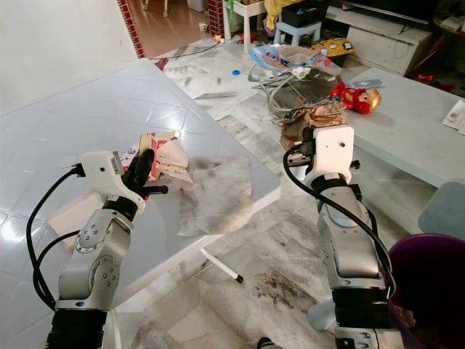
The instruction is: Picking trash to rubbish bin
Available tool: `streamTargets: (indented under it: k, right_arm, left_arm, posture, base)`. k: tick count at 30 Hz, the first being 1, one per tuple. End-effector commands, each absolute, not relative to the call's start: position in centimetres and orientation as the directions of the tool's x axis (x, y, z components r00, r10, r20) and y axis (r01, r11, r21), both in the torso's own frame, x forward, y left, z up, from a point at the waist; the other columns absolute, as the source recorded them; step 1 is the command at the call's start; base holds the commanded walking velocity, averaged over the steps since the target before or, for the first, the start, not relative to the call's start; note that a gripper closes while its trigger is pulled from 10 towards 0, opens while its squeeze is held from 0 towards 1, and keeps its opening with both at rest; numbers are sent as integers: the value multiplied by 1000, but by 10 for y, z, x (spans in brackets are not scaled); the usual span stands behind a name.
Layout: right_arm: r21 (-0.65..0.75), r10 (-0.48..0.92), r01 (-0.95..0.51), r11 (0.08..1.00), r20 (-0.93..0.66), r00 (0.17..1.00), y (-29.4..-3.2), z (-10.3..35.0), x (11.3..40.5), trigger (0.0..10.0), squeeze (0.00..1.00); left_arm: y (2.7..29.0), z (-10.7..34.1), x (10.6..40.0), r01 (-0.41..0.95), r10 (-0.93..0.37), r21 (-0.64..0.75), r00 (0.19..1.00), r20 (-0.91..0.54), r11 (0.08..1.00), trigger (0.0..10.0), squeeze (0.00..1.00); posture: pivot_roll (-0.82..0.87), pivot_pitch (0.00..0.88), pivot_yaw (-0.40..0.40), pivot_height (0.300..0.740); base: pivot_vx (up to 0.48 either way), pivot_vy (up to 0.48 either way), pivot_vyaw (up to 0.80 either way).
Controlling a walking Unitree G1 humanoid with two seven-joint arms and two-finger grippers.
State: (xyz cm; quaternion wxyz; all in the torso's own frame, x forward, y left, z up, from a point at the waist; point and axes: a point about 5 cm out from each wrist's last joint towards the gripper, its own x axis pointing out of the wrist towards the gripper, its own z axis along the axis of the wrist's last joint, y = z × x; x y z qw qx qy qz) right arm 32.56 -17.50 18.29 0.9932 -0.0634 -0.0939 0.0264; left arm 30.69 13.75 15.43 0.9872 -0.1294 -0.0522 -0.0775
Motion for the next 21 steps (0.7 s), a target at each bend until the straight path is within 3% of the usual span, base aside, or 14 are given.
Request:
streamTargets:
  k: [1,6,18,21]
  right_arm:
    - [-119,58,-37,992,174,983,-175,183,327,10000,0]
    - [-121,60,-39,992,177,982,-175,183,326,10000,0]
    - [-125,70,-47,991,182,981,-174,184,326,10000,0]
    - [-125,71,-48,991,182,981,-174,184,327,10000,0]
  left_arm:
    - [137,158,306,174,-144,-249,981,133,953,431,0]
    - [136,158,306,176,-147,-259,981,128,950,824,0]
    - [135,158,307,179,-150,-274,981,125,945,0,0]
    - [135,157,307,178,-150,-275,981,122,945,0,0]
  posture:
    - [-40,60,79,740]
    - [-40,60,79,740]
    - [-43,53,74,740]
    - [-43,52,72,740]
  base:
    - [0,0,-788]
    - [0,0,-791]
    - [0,0,0]
    - [0,281,0]
